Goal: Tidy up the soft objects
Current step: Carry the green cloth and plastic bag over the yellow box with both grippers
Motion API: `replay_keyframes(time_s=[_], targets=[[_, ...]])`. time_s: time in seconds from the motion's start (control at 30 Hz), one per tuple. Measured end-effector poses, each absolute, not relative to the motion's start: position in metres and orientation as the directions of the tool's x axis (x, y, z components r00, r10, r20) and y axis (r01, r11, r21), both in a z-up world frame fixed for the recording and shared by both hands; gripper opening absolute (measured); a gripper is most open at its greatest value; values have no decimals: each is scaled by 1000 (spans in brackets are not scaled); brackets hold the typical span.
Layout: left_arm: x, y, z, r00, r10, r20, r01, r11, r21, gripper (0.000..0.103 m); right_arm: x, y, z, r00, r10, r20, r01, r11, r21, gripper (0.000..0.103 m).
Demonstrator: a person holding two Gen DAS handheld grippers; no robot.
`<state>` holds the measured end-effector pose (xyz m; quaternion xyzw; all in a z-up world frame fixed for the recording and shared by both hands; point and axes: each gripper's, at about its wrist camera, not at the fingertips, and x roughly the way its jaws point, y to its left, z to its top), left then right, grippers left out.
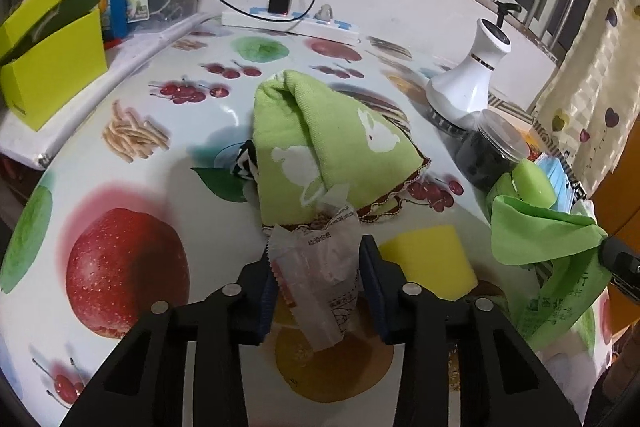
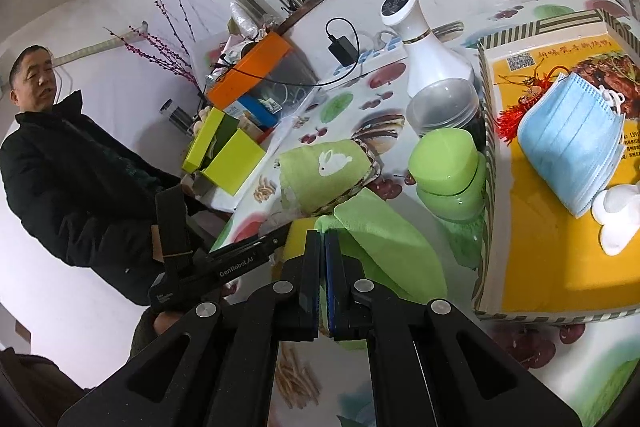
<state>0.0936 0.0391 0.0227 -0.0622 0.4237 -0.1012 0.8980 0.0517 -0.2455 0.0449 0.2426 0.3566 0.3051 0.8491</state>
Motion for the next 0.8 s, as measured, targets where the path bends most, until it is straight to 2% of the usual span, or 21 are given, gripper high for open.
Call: replay_keyframes(time_s=[0.17,0.6,0.8], targets=[[91,40,24,629,-229,-743,125,973,-194,29,52,-246,43,558,692,-458,-343,694,633,2],[77,42,41,655,-224,-722,132,974,-183,28,50,-246,44,562,693,-451,-345,692,634,2],[64,33,69,682,-254,-686,179,967,-181,28,45,-256,61,596,686,-417,-358,692,627,2]])
